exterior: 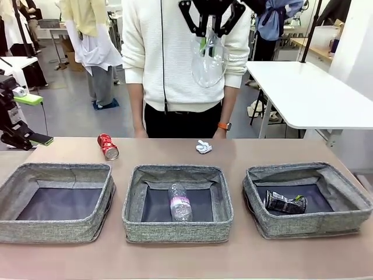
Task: Sort the waste into the appropriate baskets.
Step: Pick up the waste item pointed out by the person.
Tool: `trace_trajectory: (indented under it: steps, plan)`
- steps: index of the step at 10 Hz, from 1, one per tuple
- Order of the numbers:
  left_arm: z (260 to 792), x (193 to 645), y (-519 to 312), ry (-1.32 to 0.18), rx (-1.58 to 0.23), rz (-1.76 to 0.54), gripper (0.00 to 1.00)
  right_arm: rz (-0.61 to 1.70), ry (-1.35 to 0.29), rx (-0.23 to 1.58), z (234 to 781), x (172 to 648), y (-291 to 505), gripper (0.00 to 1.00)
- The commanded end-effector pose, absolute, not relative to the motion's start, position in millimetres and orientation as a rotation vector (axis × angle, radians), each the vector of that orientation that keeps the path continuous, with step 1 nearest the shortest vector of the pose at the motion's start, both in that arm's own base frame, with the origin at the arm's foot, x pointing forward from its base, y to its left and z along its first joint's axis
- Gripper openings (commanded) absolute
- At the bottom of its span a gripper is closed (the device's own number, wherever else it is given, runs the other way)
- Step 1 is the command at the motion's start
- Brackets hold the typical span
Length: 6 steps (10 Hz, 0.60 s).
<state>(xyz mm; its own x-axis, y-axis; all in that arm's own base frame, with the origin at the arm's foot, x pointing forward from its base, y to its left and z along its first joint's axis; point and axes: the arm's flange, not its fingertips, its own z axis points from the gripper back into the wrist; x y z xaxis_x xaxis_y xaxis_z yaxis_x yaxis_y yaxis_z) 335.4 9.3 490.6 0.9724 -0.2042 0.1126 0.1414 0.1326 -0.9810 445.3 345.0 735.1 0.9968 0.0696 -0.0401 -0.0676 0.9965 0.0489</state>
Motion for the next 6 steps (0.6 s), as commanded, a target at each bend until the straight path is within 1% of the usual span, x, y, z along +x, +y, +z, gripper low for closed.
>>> trace_trajectory:
  steps: [1,2,3,6]
  plan:
    - [492,334,10,0.047,-1.419,-0.275,1.00,0.062,0.048,0.027,778,466,370,0.16]
    - [492,334,10,0.047,-1.419,-0.275,1.00,0.055,0.056,0.029,779,468,375,0.16]
    - [492,334,10,0.047,-1.419,-0.275,1.00,0.077,0.045,0.051,742,445,346,0.16]
    - [492,334,10,0.047,-1.419,-0.275,1.00,0.077,0.045,0.051,742,445,346,0.16]
